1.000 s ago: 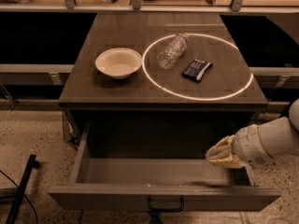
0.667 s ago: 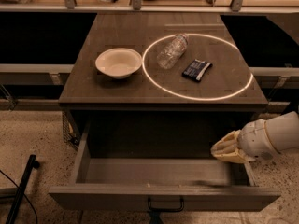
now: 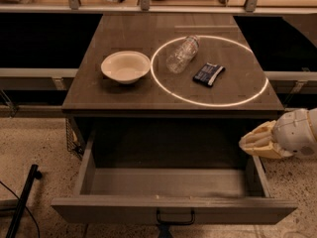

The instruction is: Open top drawer

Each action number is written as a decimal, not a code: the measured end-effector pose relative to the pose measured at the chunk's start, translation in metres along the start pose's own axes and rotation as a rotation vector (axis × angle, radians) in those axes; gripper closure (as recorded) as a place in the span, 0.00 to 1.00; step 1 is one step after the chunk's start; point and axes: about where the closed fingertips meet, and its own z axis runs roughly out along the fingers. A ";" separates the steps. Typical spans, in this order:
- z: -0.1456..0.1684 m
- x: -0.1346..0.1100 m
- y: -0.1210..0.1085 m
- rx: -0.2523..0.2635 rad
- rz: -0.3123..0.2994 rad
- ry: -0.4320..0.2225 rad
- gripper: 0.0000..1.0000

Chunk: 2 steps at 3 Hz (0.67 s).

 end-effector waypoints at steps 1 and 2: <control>-0.006 -0.004 -0.002 0.004 -0.009 -0.007 0.89; -0.006 -0.005 -0.002 0.002 -0.011 -0.008 0.66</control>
Offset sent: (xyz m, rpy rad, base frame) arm 0.0009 -0.0019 0.0087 0.0043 -0.0117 0.0049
